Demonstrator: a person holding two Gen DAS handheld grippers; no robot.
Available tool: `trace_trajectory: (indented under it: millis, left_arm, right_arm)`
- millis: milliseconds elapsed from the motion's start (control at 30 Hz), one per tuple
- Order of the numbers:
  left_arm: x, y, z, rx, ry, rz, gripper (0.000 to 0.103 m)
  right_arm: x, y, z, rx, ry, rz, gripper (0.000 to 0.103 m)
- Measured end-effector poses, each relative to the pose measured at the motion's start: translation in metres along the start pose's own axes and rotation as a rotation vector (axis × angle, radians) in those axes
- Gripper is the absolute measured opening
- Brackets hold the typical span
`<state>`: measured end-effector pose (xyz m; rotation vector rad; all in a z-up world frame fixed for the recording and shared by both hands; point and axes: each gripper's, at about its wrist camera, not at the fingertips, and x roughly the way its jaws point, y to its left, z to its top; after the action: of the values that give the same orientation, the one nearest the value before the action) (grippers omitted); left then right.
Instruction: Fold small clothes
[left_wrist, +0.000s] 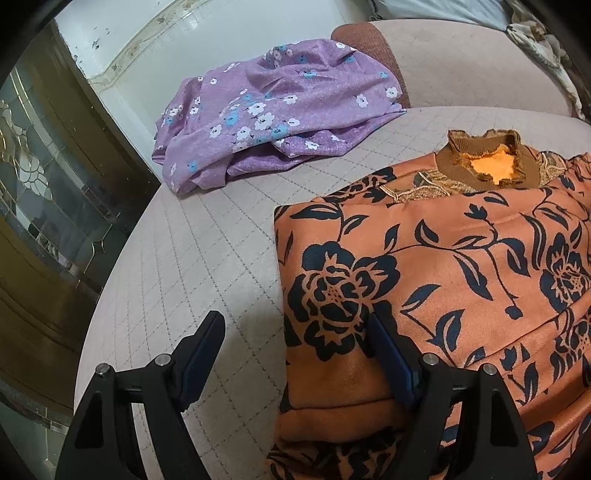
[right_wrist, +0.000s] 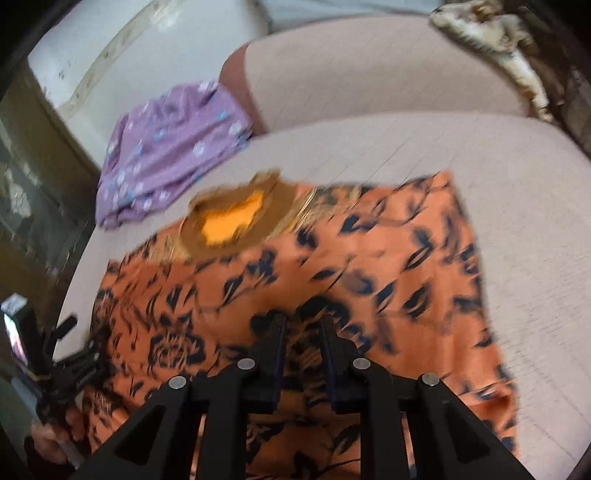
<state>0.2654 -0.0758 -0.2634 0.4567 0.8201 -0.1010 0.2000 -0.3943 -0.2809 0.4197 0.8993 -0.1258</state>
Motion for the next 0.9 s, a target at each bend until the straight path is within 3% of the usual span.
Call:
trace_trajectory:
  millis: [133, 267, 600, 900]
  left_arm:
    - [-0.006, 0.008, 0.002, -0.037, -0.032, 0.016, 0.080]
    - [-0.018, 0.029, 0.008, -0.123, -0.084, 0.034, 0.080]
    - [-0.028, 0.073, 0.010, -0.273, -0.131, 0.089, 0.080]
    - [-0.028, 0.076, 0.009, -0.278, -0.137, 0.094, 0.080]
  right_arm:
    - [-0.001, -0.022, 0.005, 0.084, -0.020, -0.038, 0.021]
    - [0.020, -0.033, 0.001, 0.127, 0.081, -0.117, 0.022]
    - [0.021, -0.035, 0.002, 0.130, 0.077, -0.124, 0.022]
    - [0.022, -0.034, 0.000, 0.129, 0.073, -0.124, 0.022]
